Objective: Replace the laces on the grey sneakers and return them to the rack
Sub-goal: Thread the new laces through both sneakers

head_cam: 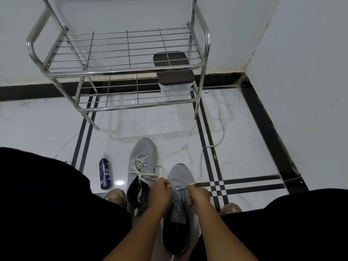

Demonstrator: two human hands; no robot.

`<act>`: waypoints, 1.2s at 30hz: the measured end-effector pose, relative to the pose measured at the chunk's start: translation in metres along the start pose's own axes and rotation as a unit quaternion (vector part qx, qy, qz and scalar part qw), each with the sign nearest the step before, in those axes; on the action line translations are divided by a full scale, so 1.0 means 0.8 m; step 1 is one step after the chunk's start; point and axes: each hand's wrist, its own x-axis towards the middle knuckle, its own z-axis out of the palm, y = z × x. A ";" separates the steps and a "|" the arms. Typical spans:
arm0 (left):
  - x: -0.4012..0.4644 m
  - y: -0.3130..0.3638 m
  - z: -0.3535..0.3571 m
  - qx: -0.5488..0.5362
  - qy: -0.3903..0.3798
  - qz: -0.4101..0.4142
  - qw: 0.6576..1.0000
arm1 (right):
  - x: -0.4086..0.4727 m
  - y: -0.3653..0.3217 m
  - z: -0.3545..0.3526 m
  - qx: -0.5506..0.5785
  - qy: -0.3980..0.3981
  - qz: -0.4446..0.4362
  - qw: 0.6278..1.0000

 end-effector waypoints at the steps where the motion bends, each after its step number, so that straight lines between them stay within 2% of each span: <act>1: 0.000 -0.005 0.003 0.026 -0.023 0.004 0.999 | 0.002 0.005 0.002 0.007 -0.022 0.013 1.000; 4: -0.007 -0.013 0.010 0.112 -0.083 0.037 0.990 | 0.013 0.005 0.012 -0.045 -0.013 -0.016 0.999; 7: -0.008 -0.022 0.015 0.148 -0.079 0.063 0.984 | 0.051 0.009 0.026 -0.112 0.002 -0.023 0.993; 9: -0.006 -0.023 0.014 0.134 -0.070 0.054 0.987 | 0.035 -0.001 0.030 -0.109 0.007 -0.019 0.994; 12: 0.000 -0.026 0.015 0.114 -0.071 0.040 0.990 | 0.005 -0.008 0.033 -0.016 0.013 -0.035 0.999; 14: 0.002 -0.026 0.016 0.105 -0.070 0.033 0.991 | -0.004 -0.011 0.032 0.095 0.003 -0.027 0.995; 19: 0.005 -0.027 0.017 0.092 -0.080 0.002 0.993 | -0.015 -0.035 0.012 0.260 -0.028 0.020 0.965; 23: 0.002 -0.013 0.013 0.090 -0.064 -0.012 0.994 | -0.051 -0.078 -0.013 0.372 -0.060 -0.013 0.926; 25: -0.001 0.009 0.006 0.059 -0.024 0.015 0.998 | -0.081 -0.101 -0.025 0.353 -0.067 -0.056 0.932; 27: -0.003 0.043 -0.005 0.001 -0.003 0.091 0.996 | -0.107 -0.119 -0.032 0.301 -0.077 -0.101 0.945; 30: -0.023 0.103 -0.032 -0.108 -0.074 0.194 0.972 | -0.149 -0.136 -0.044 0.244 -0.106 -0.160 0.951; 33: -0.038 0.133 -0.051 -0.159 -0.139 0.215 0.953 | -0.177 -0.152 -0.060 0.220 -0.092 -0.201 0.950; 36: -0.040 0.133 -0.067 -0.147 -0.127 0.215 0.957 | -0.189 -0.174 -0.092 0.234 -0.085 -0.227 0.942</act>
